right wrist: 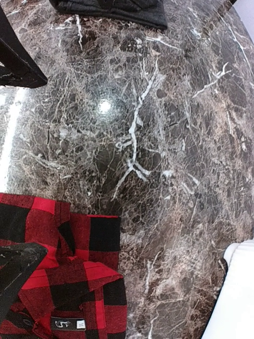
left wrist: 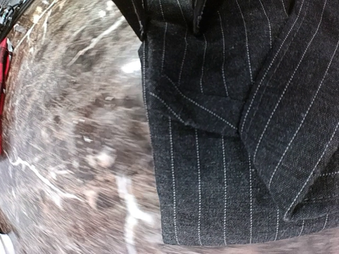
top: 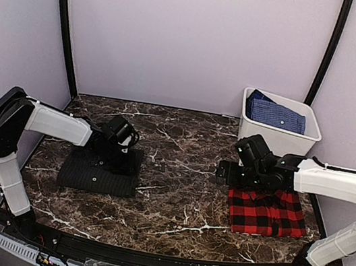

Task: Fold and stack the long sleeve shirts
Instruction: Move the square-folded shirt to the center of the board.

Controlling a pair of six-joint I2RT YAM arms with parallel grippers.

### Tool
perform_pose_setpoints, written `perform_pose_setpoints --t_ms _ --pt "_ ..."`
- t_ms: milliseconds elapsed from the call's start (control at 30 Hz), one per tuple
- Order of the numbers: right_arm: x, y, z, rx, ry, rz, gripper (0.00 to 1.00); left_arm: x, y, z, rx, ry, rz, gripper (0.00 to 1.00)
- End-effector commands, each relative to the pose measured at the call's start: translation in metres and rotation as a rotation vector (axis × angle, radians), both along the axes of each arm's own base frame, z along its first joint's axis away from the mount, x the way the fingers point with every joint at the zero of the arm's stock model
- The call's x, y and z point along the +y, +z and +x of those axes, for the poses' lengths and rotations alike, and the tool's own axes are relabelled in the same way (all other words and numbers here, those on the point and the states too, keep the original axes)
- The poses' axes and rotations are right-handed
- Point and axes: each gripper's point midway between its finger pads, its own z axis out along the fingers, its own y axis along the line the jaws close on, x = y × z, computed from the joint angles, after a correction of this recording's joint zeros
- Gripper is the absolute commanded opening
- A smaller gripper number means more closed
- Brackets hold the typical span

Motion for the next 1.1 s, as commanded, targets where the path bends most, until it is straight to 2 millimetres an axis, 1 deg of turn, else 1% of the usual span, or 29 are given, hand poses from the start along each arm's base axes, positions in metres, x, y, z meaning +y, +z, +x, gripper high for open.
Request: perform_pose_setpoints --t_ms 0,100,167,233,267,300,333,400,467,533,567,667,700,733,833,900,1000,1067 --pt "-0.017 -0.017 -0.005 0.041 -0.055 -0.058 0.98 0.045 -0.015 -0.022 0.063 -0.002 0.143 0.28" --pt "-0.025 -0.024 -0.009 0.059 -0.079 -0.076 0.97 0.044 -0.01 -0.024 0.062 -0.02 0.138 0.28" --pt "-0.029 -0.029 -0.013 0.075 -0.081 -0.086 0.96 0.04 -0.003 -0.023 0.051 -0.029 0.117 0.28" --pt "-0.031 -0.033 -0.017 0.091 -0.077 -0.091 0.93 0.034 0.008 -0.021 0.034 -0.039 0.086 0.28" --pt "-0.033 -0.037 -0.02 0.102 -0.08 -0.101 0.91 0.03 0.018 -0.017 0.017 -0.043 0.063 0.28" --pt "-0.036 -0.041 -0.022 0.116 -0.085 -0.117 0.89 0.027 0.023 -0.016 0.009 -0.048 0.052 0.3" --pt "-0.039 -0.045 -0.023 0.128 -0.092 -0.134 0.87 0.023 0.034 -0.014 -0.009 -0.055 0.032 0.31" --pt "-0.044 -0.054 -0.026 0.155 -0.105 -0.171 0.83 0.015 0.051 -0.011 -0.039 -0.065 0.001 0.38" --pt "-0.046 -0.062 -0.028 0.181 -0.108 -0.192 0.76 0.006 0.065 -0.011 -0.062 -0.081 -0.03 0.47" --pt "-0.046 -0.068 -0.03 0.199 -0.111 -0.198 0.71 -0.001 0.078 -0.013 -0.083 -0.094 -0.065 0.52" --pt "-0.045 -0.071 -0.03 0.203 -0.112 -0.197 0.7 -0.003 0.086 -0.013 -0.097 -0.097 -0.084 0.54" --pt "-0.046 -0.078 -0.03 0.204 -0.12 -0.196 0.68 -0.004 0.099 -0.014 -0.126 -0.088 -0.118 0.65" --pt "-0.046 -0.08 -0.03 0.206 -0.122 -0.199 0.67 -0.004 0.107 -0.013 -0.146 -0.084 -0.13 0.67" --pt "-0.046 -0.082 -0.03 0.209 -0.122 -0.201 0.67 -0.003 0.108 -0.014 -0.151 -0.078 -0.133 0.69" --pt "-0.045 -0.092 -0.029 0.227 -0.12 -0.216 0.64 0.001 0.124 -0.015 -0.202 -0.066 -0.158 0.71" --pt "-0.044 -0.099 -0.03 0.245 -0.118 -0.227 0.6 0.003 0.134 -0.014 -0.235 -0.056 -0.17 0.73" --pt "-0.045 -0.107 -0.031 0.263 -0.123 -0.243 0.5 0.009 0.146 -0.014 -0.282 -0.036 -0.176 0.74" --pt "-0.047 -0.113 -0.033 0.277 -0.13 -0.255 0.46 0.013 0.152 -0.014 -0.305 -0.025 -0.175 0.75"
